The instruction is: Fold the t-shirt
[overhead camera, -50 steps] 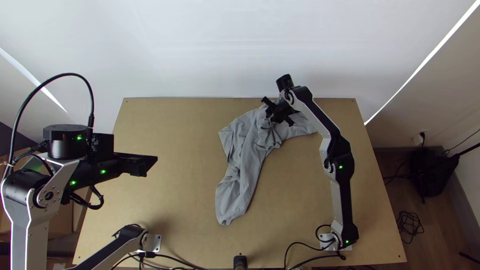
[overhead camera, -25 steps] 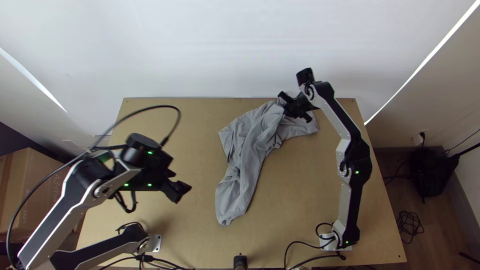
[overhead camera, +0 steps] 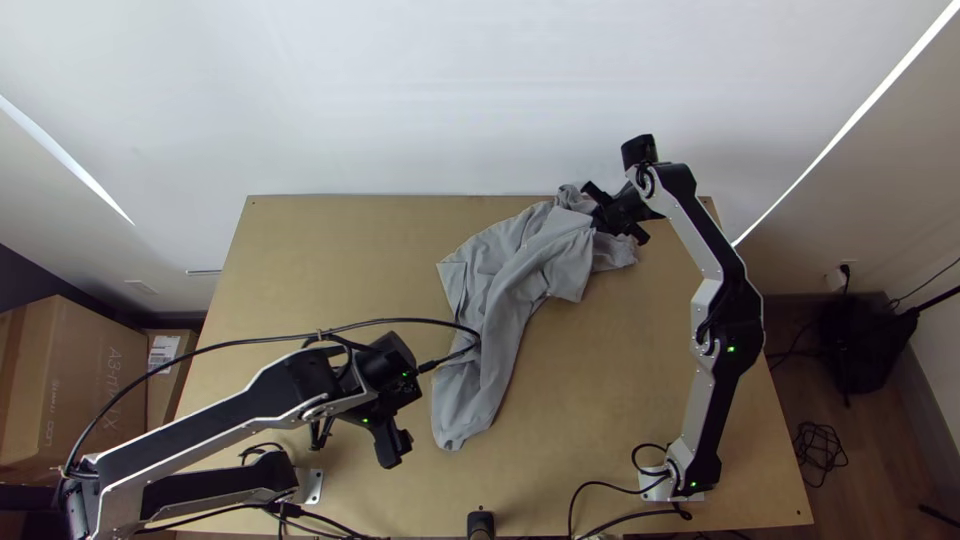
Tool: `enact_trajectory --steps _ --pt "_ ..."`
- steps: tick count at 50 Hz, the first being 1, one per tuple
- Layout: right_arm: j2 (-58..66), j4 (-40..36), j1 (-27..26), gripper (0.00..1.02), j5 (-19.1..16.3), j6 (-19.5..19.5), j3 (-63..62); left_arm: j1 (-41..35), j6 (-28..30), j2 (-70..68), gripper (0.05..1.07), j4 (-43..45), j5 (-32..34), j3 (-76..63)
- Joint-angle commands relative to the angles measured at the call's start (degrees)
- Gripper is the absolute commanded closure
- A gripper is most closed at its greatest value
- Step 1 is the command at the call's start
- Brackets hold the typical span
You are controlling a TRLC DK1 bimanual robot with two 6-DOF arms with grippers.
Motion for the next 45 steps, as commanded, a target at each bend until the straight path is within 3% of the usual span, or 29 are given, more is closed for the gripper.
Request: enact_trajectory --steps 1,13,22,45 --pt "-2.49 -0.3 -0.42 1.0 0.88 -0.49 -0.85 -1.34 1.95 1.5 0.16 2.9 -0.37 -3.62" --pt "-2.49 -0.03 -0.68 1.0 2.2 -0.49 -1.55 -4.94 -1.74 5.72 0.16 14.94 0.34 -7.31" --pt "-2.4 0.23 -0.51 1.0 2.55 -0.4 -1.64 -7.41 -3.67 7.39 0.16 19.16 3.06 -8.89" --pt "-3.8 0.58 -0.51 1.0 2.9 -0.4 -1.81 -10.57 -6.31 14.25 0.16 31.03 2.27 -14.34"
